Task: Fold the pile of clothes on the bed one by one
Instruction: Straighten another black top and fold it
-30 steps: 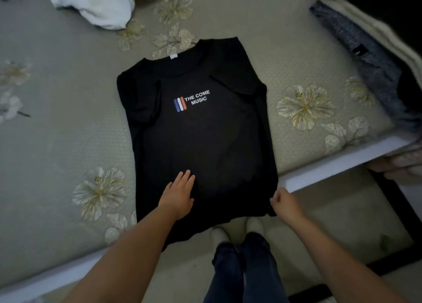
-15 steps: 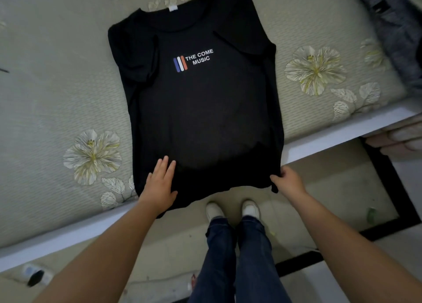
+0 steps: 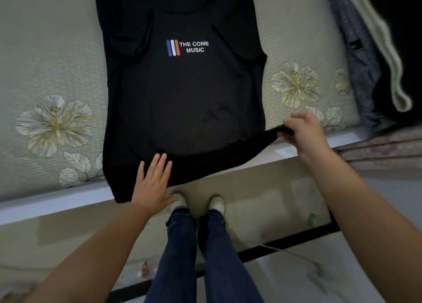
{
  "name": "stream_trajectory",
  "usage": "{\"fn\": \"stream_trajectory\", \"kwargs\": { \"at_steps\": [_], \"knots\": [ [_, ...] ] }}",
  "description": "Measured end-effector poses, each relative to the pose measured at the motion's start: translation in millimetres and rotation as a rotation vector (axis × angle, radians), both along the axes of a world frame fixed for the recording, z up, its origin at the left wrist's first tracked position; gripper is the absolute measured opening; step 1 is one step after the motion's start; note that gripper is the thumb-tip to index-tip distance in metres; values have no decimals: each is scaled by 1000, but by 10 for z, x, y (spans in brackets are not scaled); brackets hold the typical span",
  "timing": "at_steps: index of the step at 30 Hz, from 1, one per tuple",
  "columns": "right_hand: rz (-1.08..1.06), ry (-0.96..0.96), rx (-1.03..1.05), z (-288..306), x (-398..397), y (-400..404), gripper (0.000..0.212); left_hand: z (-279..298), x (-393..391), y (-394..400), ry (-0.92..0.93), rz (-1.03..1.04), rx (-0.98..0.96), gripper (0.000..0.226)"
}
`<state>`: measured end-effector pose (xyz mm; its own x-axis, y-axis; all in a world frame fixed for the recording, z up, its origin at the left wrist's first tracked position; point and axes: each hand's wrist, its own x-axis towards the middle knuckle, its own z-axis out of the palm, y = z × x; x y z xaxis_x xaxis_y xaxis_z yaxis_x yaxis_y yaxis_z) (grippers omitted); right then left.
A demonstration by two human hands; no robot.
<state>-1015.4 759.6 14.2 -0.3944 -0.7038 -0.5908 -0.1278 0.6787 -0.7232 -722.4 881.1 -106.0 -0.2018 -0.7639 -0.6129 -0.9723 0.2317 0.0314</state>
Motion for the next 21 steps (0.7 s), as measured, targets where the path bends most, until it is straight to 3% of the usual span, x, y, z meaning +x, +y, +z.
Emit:
{"fn": "stream_trajectory", "kwargs": {
  "at_steps": [3, 5, 8, 11, 14, 18, 21],
  "knots": [
    [-75, -71, -4, 103, 75, -376, 26, -27, -215, -58, 115, 263, -69, 88],
    [-143, -146, 15, 106, 123, -555, 28, 17, -284, -144, 303, 407, -238, 54],
    [-193, -227, 37, 53, 144, -735, 29, 66, -144, -276, 404, 446, -450, 35],
    [47, -6, 31, -13, 141, -750, 27, 209, 165, -349, 467, 420, -447, 34],
    [268, 270, 27, -87, 126, -750, 26, 484, 465, -563, 376, 472, -350, 26],
    [184, 413, -28, -138, 93, -956, 12, 704, 754, -1056, 204, 501, -350, 27],
    [187, 562, -84, -102, 81, -1266, 20, 867, 912, -1507, 117, 460, -345, 28]
  ]
}}
